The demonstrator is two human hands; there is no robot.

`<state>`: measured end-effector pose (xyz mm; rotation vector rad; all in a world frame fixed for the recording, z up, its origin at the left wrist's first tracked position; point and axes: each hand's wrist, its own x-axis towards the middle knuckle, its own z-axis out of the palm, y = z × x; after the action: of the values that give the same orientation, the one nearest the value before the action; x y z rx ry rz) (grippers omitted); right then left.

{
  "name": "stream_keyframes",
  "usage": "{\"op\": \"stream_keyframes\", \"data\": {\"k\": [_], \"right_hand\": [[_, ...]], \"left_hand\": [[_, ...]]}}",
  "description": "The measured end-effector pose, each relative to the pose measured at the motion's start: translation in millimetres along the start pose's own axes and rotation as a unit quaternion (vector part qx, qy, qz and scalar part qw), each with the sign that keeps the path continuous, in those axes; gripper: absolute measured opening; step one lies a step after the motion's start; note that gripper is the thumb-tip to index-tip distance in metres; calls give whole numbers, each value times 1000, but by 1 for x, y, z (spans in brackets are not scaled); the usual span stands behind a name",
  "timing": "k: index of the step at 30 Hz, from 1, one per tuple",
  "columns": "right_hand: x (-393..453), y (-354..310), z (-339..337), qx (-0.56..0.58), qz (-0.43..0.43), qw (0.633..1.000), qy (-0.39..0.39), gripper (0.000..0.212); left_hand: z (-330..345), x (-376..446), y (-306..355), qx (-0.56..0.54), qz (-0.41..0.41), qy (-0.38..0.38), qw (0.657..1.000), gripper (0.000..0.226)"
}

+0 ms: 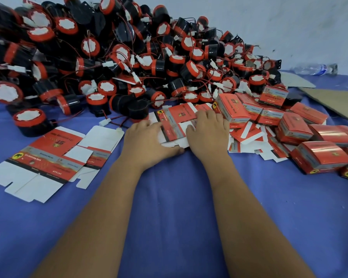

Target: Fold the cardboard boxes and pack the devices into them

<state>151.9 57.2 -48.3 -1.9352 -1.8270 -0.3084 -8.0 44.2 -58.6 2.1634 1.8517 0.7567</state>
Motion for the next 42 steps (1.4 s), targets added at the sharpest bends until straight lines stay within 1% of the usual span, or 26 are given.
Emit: {"op": "stream_keyframes", "data": {"k": [2, 5, 8, 10, 12, 15, 16, 17, 19, 20, 22, 25, 26, 28, 30, 32, 34, 36, 38, 40, 42], "right_hand": [[1, 4, -1, -11, 18, 1000, 6, 35], [2, 5, -2, -3, 22, 1000, -4, 32], [2, 2, -4, 62, 41, 997, -1, 32], [2, 0, -8, 148, 67, 986, 25, 30], [2, -2, -13, 249, 89, 963, 46, 28], [-1, -8, -22, 337, 84, 934, 88, 24], [-2, -10, -26, 376, 78, 918, 97, 23], [-3, -12, -29, 428, 75, 895, 99, 24], [-5, -17, -36, 538, 79, 835, 80, 29], [-6, -19, -37, 570, 75, 815, 67, 34], [-8, -23, -37, 588, 50, 806, 46, 47], [-10, -29, -33, 585, 27, 808, 65, 62], [-10, -31, -31, 581, 29, 810, 79, 63], [-9, -31, -27, 568, 34, 816, 101, 60], [-8, -29, -23, 552, 47, 826, 110, 59], [-6, -26, -20, 519, 37, 847, 109, 62], [-7, -24, -16, 465, -16, 882, 81, 69], [-9, -24, -11, 403, -80, 911, 21, 77], [-10, -25, -8, 330, -126, 935, -34, 79], [-10, -26, -8, 289, -133, 946, -66, 76], [-9, -26, -10, 302, -127, 943, -67, 71]], "left_hand": [[0, 2, -1, 13, -4, -3, 1000, 81], [0, 1, -1, 25, -16, -7, 1000, 91], [-3, 0, 1, 30, -19, -6, 999, 84], [-6, -1, 1, 0, -10, -5, 1000, 75], [-10, -2, 0, -47, -5, -4, 999, 67], [-13, -5, 2, -75, 8, -5, 997, 61], [-13, -5, 1, -100, 9, -8, 995, 61], [-14, -6, 1, -137, 7, -12, 991, 61], [-15, -6, -2, -202, 7, -11, 979, 59], [-15, -7, -2, -218, 10, -3, 976, 54], [-15, -7, -1, -236, 17, 17, 971, 42], [-16, -6, 2, -255, 20, 35, 966, 28], [-16, -6, 1, -265, 21, 34, 963, 24], [-16, -5, -1, -283, 21, 45, 958, 25], [-18, -4, -1, -306, 15, 90, 948, 27], [-20, -2, 0, -343, -7, 146, 928, 25], [-23, 0, -1, -400, -38, 193, 895, 29], [-25, 2, -2, -446, -74, 231, 861, 34], [-29, 2, -3, -481, -107, 267, 828, 36], [-32, 3, -4, -510, -122, 295, 799, 37], [-33, 3, -4, -520, -124, 305, 788, 37]]}}
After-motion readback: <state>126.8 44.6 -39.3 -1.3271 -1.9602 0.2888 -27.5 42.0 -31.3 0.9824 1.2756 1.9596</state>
